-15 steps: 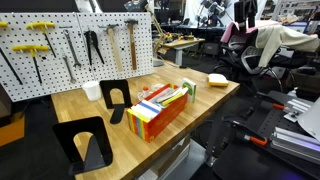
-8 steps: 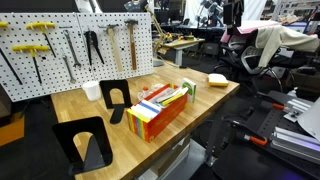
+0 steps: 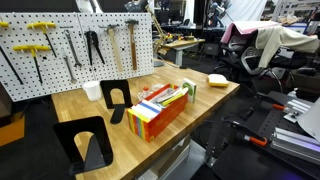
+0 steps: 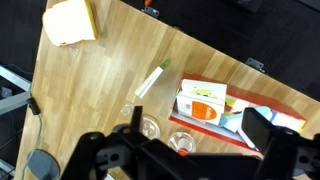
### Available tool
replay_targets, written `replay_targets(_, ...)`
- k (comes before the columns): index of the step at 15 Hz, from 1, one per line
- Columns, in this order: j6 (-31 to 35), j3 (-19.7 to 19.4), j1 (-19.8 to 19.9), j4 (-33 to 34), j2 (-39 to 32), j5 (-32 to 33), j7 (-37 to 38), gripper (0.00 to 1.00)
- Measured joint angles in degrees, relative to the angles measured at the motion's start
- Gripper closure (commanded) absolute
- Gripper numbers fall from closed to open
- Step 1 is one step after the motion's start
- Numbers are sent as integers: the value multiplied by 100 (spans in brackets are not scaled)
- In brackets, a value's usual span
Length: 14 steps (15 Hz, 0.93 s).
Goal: Pick the black object and put it beside the box
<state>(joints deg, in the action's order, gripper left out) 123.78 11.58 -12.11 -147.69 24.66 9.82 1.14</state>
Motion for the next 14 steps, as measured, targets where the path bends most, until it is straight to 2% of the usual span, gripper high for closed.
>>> replay_targets(9, 63, -51, 20, -8, -11, -90, -62, 0)
replay_targets(14, 865, 101, -626, 222, -487, -912, -486, 0)
